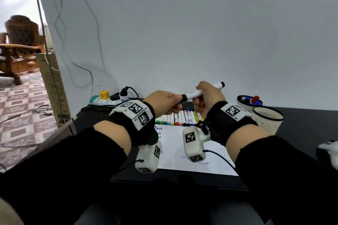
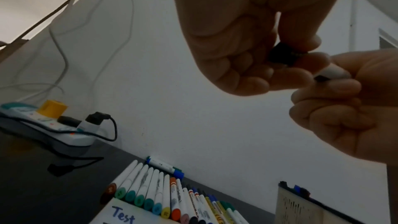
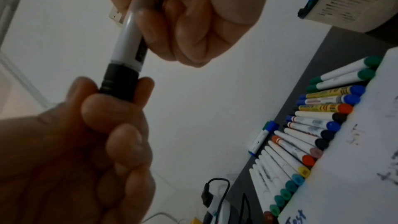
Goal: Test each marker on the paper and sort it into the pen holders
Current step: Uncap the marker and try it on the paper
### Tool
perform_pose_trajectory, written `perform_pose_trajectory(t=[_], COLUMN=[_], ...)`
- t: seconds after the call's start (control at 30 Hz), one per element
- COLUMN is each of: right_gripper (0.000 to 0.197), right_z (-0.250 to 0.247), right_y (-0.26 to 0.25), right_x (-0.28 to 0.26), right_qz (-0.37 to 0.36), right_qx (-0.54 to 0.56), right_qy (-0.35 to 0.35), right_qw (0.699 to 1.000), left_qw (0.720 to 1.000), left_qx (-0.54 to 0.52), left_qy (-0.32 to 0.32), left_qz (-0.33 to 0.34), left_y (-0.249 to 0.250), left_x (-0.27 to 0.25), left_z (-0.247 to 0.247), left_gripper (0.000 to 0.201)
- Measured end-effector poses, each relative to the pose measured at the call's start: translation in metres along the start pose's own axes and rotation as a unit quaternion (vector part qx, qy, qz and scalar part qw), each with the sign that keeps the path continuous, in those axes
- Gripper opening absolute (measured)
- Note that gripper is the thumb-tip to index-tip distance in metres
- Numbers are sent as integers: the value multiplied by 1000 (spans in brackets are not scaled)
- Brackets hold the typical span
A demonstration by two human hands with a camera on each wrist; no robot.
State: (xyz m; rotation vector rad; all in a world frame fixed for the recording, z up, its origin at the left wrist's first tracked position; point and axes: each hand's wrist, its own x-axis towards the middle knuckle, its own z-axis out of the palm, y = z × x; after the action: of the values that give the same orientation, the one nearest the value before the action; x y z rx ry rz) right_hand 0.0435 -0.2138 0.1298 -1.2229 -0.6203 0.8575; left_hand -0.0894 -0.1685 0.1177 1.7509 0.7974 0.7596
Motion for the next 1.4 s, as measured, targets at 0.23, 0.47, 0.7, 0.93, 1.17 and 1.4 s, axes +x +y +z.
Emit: perform_pose_trajectory(t=[0.23,0.47,0.7,0.93,1.17,1.4], right_gripper=[22,21,20,18,17,26], right_z=[0,-6,-40,-49,-55,-112], right_y=[2,9,11,-5,4,6], right_x=[0,7,29,37,54,80], right_qz=[-7,-13,-13,-93,-78,40], right_qx=[21,31,11,-540,-677,-730], right_qy=[6,-33,-88,-132,-159,-80], right_qw=[1000,999,996,826,714,678], left_qw=[1000,996,977,936,920,823], left_qx=[-3,84,208,350,389,525], left_qy=[-2,26,50,30,-14,-175], left_qz=[-22,4,-6,-26,-47,-128], left_y=[0,2,-7,-5,-12,-50], left_x=[0,3,19,30,55,82], left_z=[3,3,-12,-10,15,62], left_gripper=[21,16,14,25,31,67])
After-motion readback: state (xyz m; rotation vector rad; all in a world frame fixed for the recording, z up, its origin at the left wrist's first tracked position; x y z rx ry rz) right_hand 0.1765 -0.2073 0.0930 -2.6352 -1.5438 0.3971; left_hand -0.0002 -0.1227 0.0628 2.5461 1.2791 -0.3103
